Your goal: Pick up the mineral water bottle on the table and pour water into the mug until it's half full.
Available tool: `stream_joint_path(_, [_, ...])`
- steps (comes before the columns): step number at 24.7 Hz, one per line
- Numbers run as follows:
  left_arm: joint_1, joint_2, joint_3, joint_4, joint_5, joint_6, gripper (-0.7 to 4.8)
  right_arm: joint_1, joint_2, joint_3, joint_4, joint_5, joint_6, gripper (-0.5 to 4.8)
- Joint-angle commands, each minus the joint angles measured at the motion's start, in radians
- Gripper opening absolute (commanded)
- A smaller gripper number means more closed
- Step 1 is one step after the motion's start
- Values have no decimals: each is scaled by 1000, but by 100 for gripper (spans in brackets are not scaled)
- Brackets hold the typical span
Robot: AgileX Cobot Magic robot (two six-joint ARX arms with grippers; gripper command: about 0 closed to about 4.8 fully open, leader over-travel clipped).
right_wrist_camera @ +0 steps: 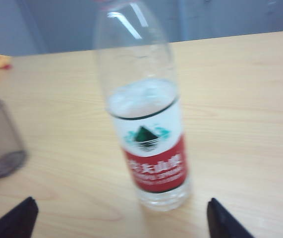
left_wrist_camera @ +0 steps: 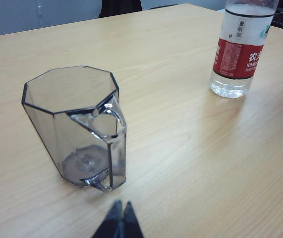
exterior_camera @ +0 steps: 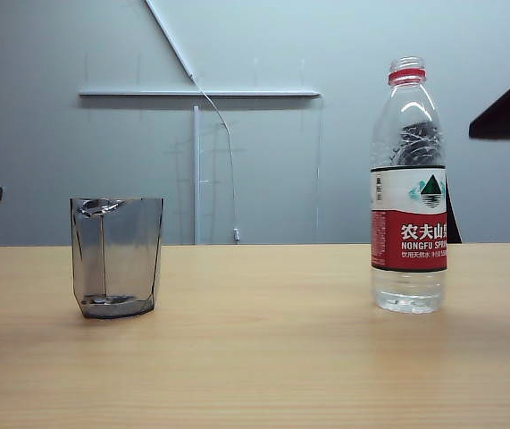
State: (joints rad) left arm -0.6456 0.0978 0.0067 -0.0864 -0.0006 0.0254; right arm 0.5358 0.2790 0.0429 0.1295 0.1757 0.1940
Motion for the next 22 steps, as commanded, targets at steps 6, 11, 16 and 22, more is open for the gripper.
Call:
stream_joint_path(6, [-1,1,2,13,2,-3,-2,-22,504,6,547,14,-102,479])
stream_joint_path(11, [-1,1,2,13,1,-3,-2,-31,905,24,951,10,-101,479])
stream_joint_path(16, [-1,1,2,13,2,-3,-2,-31,1247,103,1221,37,-101,479])
stream_joint_path(22, [-1,1,2,13,2,-3,-2,-31,1405,192,1278,96,-90,479])
